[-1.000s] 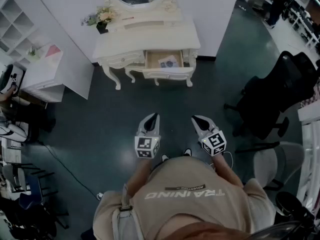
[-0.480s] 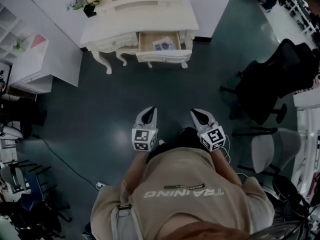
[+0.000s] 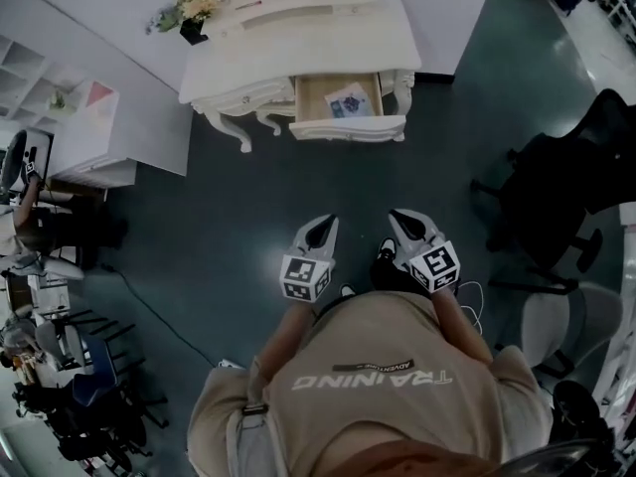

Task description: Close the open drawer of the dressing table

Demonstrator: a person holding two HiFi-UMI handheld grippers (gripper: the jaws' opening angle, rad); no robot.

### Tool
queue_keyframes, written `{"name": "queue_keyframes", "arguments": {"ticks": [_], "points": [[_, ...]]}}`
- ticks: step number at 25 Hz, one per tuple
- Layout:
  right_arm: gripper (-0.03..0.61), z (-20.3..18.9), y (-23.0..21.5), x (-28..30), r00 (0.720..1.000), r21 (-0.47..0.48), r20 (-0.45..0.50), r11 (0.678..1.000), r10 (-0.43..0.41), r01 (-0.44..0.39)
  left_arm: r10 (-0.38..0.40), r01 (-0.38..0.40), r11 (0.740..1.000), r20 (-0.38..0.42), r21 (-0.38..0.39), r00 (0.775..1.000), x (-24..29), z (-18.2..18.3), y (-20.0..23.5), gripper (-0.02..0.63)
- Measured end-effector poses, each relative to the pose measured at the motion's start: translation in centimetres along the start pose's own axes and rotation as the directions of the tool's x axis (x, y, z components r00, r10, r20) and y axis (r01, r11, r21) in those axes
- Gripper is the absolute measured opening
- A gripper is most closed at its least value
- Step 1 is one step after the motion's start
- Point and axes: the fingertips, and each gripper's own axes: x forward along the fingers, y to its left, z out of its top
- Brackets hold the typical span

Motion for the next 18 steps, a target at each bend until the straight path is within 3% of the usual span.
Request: {"name": "queue_keyframes", "arguments": {"ticks": [3,10,18], "points": [[0.005,1.5,-3.8,2.8,1.0,0.009,0.013,1.0,0.02,-0.02,0.029,-0.029,0.999,-0.01,0.016,1.0,3.3,2.1,1.5,0.011],[0.005,2.2,-10.8,6.9,0.995,0.009,-0.011,0.995,0.102,-0.102,0.123,-0.124,0.992,-0.014,-0.029,0.992,9.8,5.5,4.4,0.011],[0.005,0.4,-14.6,11.6,0.99,0.059,-0.082,0.992,0.115,-0.111,0.13,-0.131,0.991,-0.039,-0.038,0.991,14.2,6.4,7.7,0.011]]}}
